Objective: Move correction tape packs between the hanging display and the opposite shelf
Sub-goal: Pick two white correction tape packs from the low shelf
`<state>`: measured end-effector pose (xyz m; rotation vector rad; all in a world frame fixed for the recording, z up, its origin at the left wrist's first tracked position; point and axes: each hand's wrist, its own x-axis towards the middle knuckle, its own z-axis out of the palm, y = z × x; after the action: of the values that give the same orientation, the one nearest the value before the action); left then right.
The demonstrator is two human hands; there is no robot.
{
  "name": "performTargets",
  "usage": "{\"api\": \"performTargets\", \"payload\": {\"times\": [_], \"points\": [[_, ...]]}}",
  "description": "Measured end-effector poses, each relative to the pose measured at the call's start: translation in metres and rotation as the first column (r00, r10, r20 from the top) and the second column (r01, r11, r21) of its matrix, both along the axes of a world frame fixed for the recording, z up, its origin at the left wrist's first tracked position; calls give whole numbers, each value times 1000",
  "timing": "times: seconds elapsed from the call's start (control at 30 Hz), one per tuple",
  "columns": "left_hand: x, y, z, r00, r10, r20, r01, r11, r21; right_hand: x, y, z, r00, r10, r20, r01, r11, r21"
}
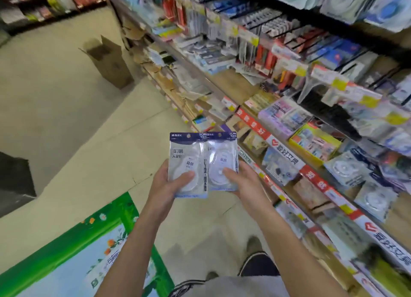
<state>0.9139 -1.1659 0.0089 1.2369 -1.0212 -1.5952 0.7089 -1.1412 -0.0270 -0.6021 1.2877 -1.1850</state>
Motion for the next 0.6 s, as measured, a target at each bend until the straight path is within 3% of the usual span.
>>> {"api": "performTargets", "payload": {"times": [0.43,0.6], "points": [[37,-132,17,990,144,14,-142,985,-93,31,-160,30,996,62,67,-54,992,-115],[31,-222,45,993,96,74,-87,989,-120,19,-247,57,995,76,65,-62,979,-194]]}}
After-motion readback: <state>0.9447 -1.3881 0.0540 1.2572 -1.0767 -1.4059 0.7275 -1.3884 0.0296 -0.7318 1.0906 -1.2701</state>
